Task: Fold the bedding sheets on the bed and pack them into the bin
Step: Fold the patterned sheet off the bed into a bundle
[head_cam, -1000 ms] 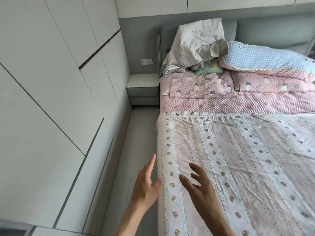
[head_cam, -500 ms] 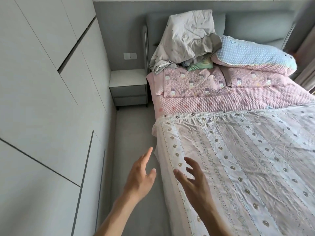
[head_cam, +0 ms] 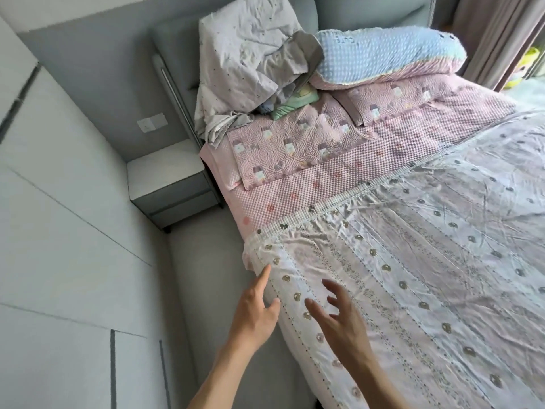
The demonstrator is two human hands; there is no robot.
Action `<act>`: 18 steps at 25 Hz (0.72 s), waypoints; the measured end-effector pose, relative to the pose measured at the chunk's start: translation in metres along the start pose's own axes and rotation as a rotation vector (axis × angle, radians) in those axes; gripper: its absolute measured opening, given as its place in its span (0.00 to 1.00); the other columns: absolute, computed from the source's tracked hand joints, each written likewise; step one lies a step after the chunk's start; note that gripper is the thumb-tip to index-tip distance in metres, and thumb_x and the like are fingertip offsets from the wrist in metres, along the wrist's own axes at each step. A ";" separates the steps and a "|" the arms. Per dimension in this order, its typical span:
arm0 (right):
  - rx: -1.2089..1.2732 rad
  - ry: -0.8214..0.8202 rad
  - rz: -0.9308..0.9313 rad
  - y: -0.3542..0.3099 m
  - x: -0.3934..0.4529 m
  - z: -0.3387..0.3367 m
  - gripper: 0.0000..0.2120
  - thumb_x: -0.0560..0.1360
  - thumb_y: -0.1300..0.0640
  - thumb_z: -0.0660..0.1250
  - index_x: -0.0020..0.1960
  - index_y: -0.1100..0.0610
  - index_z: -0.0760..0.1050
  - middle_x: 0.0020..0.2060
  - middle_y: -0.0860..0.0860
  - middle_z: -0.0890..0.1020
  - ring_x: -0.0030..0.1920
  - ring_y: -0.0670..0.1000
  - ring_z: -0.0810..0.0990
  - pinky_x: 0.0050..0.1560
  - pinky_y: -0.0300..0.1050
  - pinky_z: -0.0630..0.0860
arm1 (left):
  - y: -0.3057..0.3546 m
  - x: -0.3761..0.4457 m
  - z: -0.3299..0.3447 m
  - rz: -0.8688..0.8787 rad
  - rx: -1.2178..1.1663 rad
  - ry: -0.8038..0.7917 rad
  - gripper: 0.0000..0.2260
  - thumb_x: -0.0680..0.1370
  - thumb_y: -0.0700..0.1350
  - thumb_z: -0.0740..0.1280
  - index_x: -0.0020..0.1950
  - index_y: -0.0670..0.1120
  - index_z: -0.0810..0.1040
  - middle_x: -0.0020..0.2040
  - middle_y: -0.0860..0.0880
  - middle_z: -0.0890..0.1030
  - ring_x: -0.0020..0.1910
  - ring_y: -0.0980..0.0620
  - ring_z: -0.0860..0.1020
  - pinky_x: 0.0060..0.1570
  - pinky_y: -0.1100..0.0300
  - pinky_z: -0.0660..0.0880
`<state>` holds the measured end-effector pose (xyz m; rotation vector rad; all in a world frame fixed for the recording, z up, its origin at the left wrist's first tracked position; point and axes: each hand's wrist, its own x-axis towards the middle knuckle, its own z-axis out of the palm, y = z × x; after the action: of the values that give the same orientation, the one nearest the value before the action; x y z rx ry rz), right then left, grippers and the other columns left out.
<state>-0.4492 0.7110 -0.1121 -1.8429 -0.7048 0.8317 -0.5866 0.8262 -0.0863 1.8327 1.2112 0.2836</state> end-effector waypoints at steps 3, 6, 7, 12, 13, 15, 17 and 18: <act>0.006 0.020 0.062 -0.003 0.063 0.007 0.28 0.72 0.38 0.69 0.70 0.42 0.67 0.64 0.38 0.71 0.62 0.43 0.73 0.58 0.46 0.75 | -0.002 0.076 0.001 -0.072 0.045 -0.096 0.31 0.78 0.41 0.63 0.79 0.57 0.57 0.76 0.54 0.64 0.74 0.55 0.63 0.67 0.67 0.64; 0.049 0.085 0.158 -0.004 0.114 0.009 0.26 0.73 0.39 0.70 0.68 0.41 0.67 0.64 0.37 0.71 0.64 0.44 0.72 0.55 0.43 0.76 | -0.002 0.151 0.010 -0.141 0.107 -0.224 0.31 0.78 0.42 0.63 0.79 0.56 0.57 0.77 0.53 0.64 0.75 0.52 0.63 0.71 0.56 0.65; 0.057 0.101 0.181 -0.002 0.133 0.012 0.26 0.73 0.40 0.70 0.69 0.41 0.67 0.63 0.37 0.70 0.64 0.45 0.72 0.57 0.45 0.76 | -0.005 0.180 0.016 -0.159 0.119 -0.253 0.31 0.78 0.42 0.63 0.79 0.56 0.57 0.77 0.52 0.64 0.74 0.51 0.64 0.70 0.55 0.66; 0.047 0.216 0.351 0.048 0.239 0.059 0.22 0.75 0.43 0.69 0.68 0.41 0.69 0.64 0.38 0.73 0.62 0.43 0.74 0.60 0.45 0.74 | -0.050 0.339 0.069 -0.140 0.252 -0.447 0.29 0.79 0.41 0.63 0.78 0.55 0.59 0.76 0.49 0.65 0.72 0.49 0.67 0.63 0.59 0.70; 0.052 0.238 0.390 0.063 0.260 0.074 0.21 0.76 0.44 0.69 0.67 0.41 0.69 0.65 0.38 0.73 0.61 0.43 0.74 0.59 0.44 0.74 | -0.063 0.369 0.084 -0.122 0.289 -0.482 0.29 0.79 0.41 0.63 0.78 0.54 0.59 0.76 0.49 0.66 0.72 0.48 0.68 0.64 0.57 0.70; 0.077 0.256 0.467 0.088 0.300 0.099 0.21 0.76 0.46 0.69 0.68 0.43 0.70 0.65 0.39 0.74 0.61 0.43 0.74 0.59 0.45 0.75 | -0.086 0.419 0.109 -0.093 0.363 -0.502 0.28 0.79 0.42 0.63 0.78 0.53 0.60 0.75 0.49 0.66 0.69 0.46 0.71 0.61 0.55 0.73; 0.098 0.277 0.523 0.119 0.335 0.126 0.22 0.76 0.48 0.69 0.69 0.45 0.70 0.65 0.40 0.74 0.62 0.45 0.75 0.61 0.48 0.76 | -0.116 0.459 0.131 -0.052 0.495 -0.454 0.27 0.77 0.45 0.63 0.76 0.52 0.62 0.76 0.48 0.64 0.70 0.45 0.67 0.65 0.50 0.70; 0.104 0.288 0.542 0.132 0.349 0.135 0.21 0.77 0.49 0.69 0.68 0.46 0.71 0.64 0.40 0.74 0.62 0.45 0.75 0.61 0.48 0.76 | -0.130 0.473 0.137 -0.043 0.550 -0.414 0.28 0.77 0.46 0.64 0.76 0.52 0.61 0.76 0.48 0.62 0.72 0.45 0.64 0.68 0.47 0.67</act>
<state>-0.3323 0.9996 -0.3579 -2.0309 0.0292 0.8929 -0.3503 1.1579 -0.3923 2.1786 1.0927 -0.4815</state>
